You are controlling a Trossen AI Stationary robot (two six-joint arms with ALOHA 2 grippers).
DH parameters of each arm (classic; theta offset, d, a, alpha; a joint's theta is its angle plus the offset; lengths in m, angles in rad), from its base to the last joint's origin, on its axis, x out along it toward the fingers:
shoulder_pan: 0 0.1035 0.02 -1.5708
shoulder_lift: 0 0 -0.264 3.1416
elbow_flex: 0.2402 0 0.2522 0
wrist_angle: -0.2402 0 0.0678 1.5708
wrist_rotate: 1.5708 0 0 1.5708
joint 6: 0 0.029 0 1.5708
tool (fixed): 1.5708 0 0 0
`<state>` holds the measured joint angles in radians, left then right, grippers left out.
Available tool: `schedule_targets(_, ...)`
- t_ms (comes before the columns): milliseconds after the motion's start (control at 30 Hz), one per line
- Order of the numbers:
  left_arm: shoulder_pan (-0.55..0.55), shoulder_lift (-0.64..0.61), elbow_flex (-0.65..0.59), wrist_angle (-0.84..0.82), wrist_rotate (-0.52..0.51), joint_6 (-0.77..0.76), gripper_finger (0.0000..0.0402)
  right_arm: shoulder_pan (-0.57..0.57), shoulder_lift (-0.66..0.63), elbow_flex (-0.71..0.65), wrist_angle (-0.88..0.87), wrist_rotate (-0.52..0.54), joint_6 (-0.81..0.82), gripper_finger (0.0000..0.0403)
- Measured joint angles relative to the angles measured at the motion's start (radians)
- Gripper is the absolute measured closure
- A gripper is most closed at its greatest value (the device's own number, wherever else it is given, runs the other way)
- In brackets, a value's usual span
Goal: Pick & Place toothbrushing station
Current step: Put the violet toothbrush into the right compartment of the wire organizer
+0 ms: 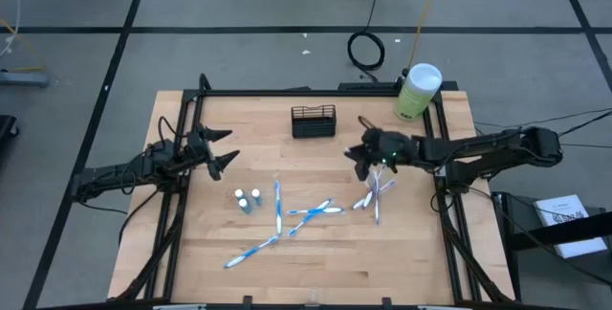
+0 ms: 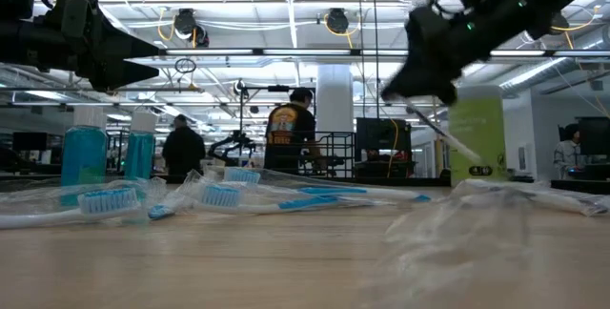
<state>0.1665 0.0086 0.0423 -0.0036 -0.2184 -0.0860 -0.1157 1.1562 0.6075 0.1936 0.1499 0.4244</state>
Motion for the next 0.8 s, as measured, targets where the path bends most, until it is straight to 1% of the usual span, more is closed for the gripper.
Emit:
schedule_targets(167, 0.000, 0.000, 0.000, 0.000, 0.000, 0.000, 0.0034, -0.030, 0.026, 0.000, 0.351, 0.001, -0.263, 0.0348)
schedule_targets(333, 0.000, 0.000, 0.000, 0.000, 0.000, 0.000, 0.0034, -0.098, 0.083, 0.000, 0.649, 0.002, -0.408, 0.0348)
schedule_targets(467, 0.000, 0.000, 0.000, 0.000, 0.000, 0.000, 0.0034, -0.166, 0.160, 0.000, 0.850, 0.002, -0.461, 0.0356)
schedule_targets(600, 0.000, 0.000, 0.000, 0.000, 0.000, 0.000, 0.0034, -0.235, 0.256, 0.003, 1.022, 0.002, -0.464, 0.0350)
schedule_targets(733, 0.000, 0.000, 0.000, 0.000, 0.000, 0.000, 0.0034, -0.294, 0.350, 0.045, 1.100, -0.001, -0.462, 0.0350)
schedule_targets(800, 0.000, 0.000, 0.000, 0.000, 0.000, 0.000, 0.0034, -0.318, 0.395, 0.088, 1.105, -0.033, -0.448, 0.0352)
